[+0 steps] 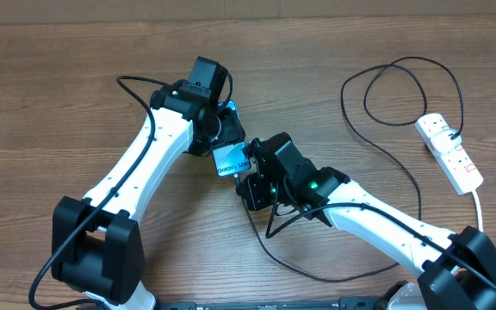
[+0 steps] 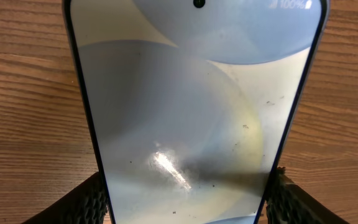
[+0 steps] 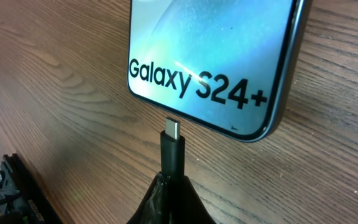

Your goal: Plug charger to phone and switch on socket

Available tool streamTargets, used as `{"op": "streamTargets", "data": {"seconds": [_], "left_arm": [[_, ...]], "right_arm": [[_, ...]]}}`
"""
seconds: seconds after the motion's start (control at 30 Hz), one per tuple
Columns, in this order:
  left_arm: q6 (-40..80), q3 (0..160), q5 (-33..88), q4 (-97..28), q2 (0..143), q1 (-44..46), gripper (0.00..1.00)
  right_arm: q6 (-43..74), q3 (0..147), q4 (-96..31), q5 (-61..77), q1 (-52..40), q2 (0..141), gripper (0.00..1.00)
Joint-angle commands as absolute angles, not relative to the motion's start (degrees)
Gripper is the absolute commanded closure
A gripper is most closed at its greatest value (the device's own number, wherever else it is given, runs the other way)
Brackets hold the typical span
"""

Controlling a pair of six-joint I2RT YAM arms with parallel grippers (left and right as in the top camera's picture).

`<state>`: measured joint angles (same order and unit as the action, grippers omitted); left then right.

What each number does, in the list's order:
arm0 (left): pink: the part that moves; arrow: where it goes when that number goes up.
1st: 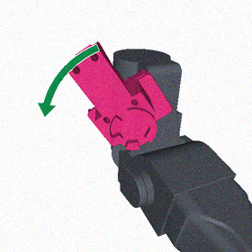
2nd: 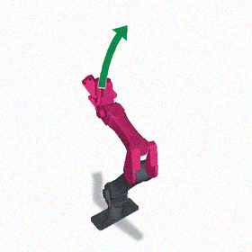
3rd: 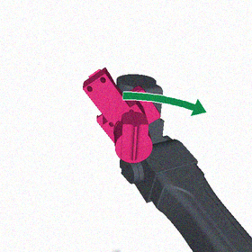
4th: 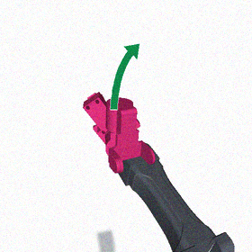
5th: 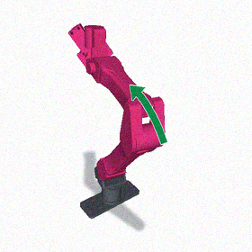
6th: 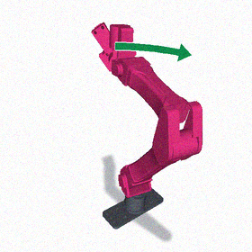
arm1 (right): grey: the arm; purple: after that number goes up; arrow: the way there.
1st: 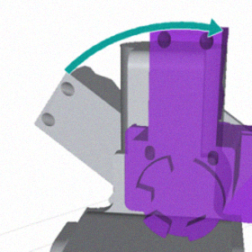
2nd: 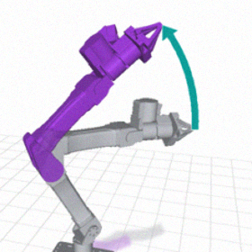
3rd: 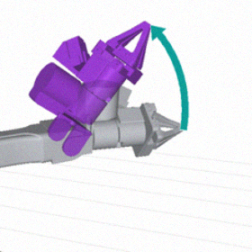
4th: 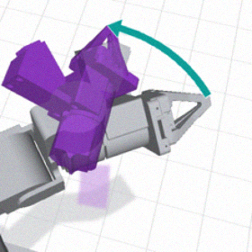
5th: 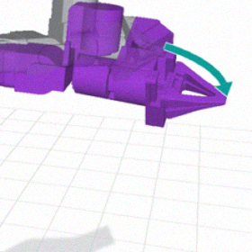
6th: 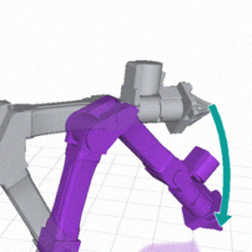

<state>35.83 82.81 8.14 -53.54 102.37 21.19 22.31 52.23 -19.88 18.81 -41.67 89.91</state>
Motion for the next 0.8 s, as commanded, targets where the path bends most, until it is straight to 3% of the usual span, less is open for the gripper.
{"op": "streamTargets", "data": {"seconds": [0.0, 0.77], "left_arm": [[34.89, 84.38, 9.04, -53.32, 102.65, 21.45, 0.67], [34.87, 84.38, 10.15, -53.36, 102.65, 21.45, 0.67]], "right_arm": [[22.59, 54.02, -19.4, 18.04, -41.76, 90.15, 0.96], [22.79, 54.02, -20.91, 17.85, -41.76, 90.15, 0.96]]}}
